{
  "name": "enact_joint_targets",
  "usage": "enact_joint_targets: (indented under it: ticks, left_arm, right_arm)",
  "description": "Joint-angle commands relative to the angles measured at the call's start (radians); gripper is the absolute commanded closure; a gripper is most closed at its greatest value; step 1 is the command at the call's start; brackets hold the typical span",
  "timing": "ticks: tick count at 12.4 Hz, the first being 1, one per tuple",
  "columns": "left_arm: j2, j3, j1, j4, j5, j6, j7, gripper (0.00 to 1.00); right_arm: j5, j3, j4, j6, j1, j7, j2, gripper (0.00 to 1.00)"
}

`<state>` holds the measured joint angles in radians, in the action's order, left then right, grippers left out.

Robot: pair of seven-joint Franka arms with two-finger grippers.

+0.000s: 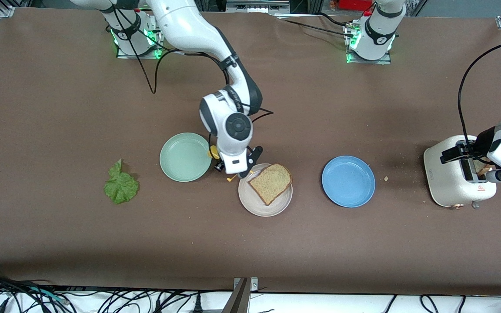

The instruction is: Make sandwich in beige plate with both arms

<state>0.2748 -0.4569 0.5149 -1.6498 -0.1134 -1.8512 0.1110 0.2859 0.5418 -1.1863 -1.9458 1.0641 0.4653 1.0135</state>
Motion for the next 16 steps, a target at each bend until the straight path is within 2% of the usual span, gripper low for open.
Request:
enact_joint_targets:
  ticks: [1, 6, 7, 9, 11, 14, 15, 16]
  left_arm:
    - [-0.006, -0.006, 0.010, -0.001, -0.020, -0.003, -0.027, 0.01]
    - [-0.003, -0.006, 0.010, -0.001, -0.025, -0.003, -0.027, 0.01]
    - [-0.003, -0.006, 0.010, -0.001, -0.025, -0.003, -0.027, 0.01]
    - [-0.003, -0.006, 0.010, -0.001, -0.023, -0.003, -0.027, 0.01]
    - [-0.002, -0.006, 0.011, -0.001, -0.025, -0.003, -0.028, 0.01]
    - [-0.002, -0.006, 0.011, -0.001, -0.025, -0.003, -0.028, 0.01]
    - [-0.002, -0.006, 0.011, -0.001, -0.023, -0.003, -0.028, 0.01]
    - [-0.002, -0.006, 0.011, -0.001, -0.023, -0.005, -0.028, 0.01]
  right_arm:
    - [-0.037, 0.033, 0.079, 0.048, 0.007, -0.016, 0.040, 1.00]
    - [-0.037, 0.026, 0.077, 0.047, -0.002, -0.011, 0.025, 1.00]
    - [-0.033, 0.003, 0.070, 0.045, -0.033, -0.005, 0.002, 1.00]
    - [-0.030, -0.135, 0.004, 0.038, -0.160, 0.024, -0.131, 1.00]
    - [-0.024, -0.308, -0.058, 0.031, -0.367, 0.117, -0.251, 1.00]
    - [-0.019, -0.569, -0.079, 0.071, -0.684, 0.294, -0.323, 1.00]
    - [-0.019, -0.616, -0.079, 0.088, -0.747, 0.346, -0.332, 1.00]
    - [-0.016, -0.638, -0.079, 0.108, -0.795, 0.413, -0.334, 1.00]
